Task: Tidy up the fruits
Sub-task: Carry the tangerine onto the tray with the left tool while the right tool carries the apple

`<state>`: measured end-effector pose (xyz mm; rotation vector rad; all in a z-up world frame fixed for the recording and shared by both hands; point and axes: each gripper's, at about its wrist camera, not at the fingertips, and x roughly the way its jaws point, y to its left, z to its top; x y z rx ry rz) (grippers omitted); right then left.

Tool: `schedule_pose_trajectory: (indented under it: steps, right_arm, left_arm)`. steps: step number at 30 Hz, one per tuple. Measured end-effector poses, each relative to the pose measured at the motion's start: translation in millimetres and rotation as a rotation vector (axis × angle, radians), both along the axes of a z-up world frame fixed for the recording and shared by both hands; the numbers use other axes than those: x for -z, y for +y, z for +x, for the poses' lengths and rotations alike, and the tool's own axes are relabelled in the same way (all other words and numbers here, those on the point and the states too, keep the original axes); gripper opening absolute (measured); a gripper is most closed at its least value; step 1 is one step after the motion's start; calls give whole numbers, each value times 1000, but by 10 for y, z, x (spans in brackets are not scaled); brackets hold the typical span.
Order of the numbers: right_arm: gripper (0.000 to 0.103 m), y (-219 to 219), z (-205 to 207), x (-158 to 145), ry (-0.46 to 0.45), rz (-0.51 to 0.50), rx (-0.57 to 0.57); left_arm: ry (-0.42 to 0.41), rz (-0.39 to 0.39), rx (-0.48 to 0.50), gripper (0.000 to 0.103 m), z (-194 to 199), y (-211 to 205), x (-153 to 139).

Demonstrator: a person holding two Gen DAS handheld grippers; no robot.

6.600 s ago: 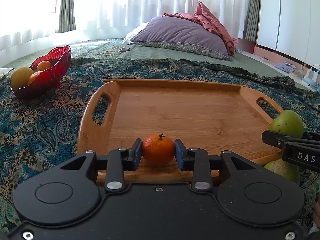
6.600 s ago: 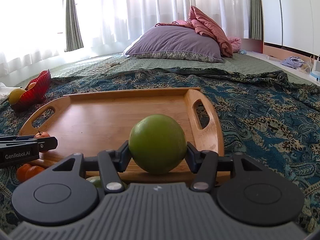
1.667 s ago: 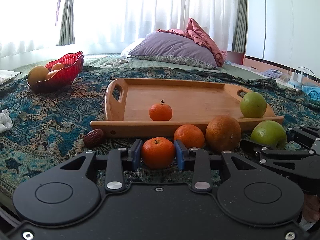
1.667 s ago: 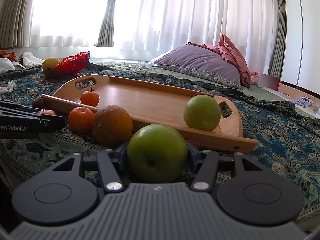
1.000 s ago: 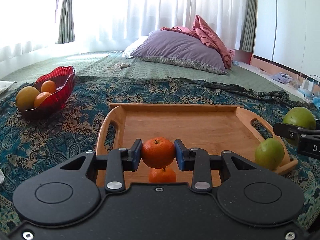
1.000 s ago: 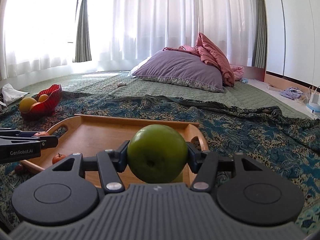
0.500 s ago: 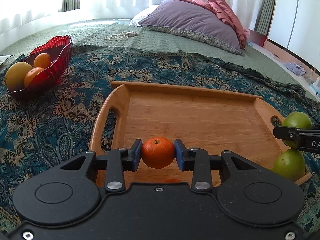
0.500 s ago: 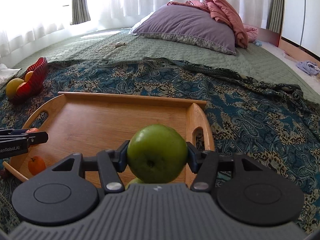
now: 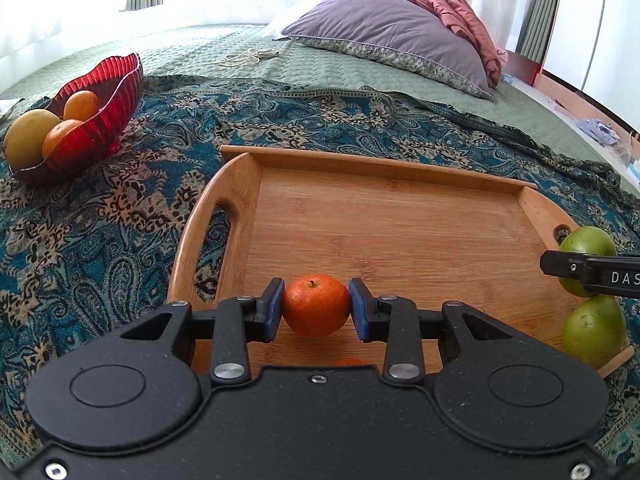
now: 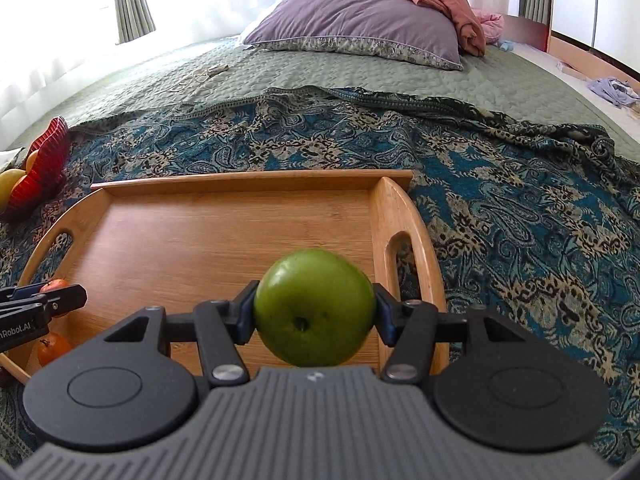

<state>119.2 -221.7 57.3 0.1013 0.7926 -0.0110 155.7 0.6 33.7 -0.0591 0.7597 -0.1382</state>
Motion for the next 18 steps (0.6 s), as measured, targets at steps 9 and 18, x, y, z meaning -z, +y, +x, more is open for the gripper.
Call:
schedule_pose_trajectory:
  steps: [9, 18]
  right_arm:
    - [61, 1, 12, 17, 3, -30, -9]
    - [61, -25, 42, 115, 28, -28, -6]
  left_arm:
    - [9, 12, 4, 33, 10, -66, 54]
    - [0, 15, 2, 33, 14, -73, 63]
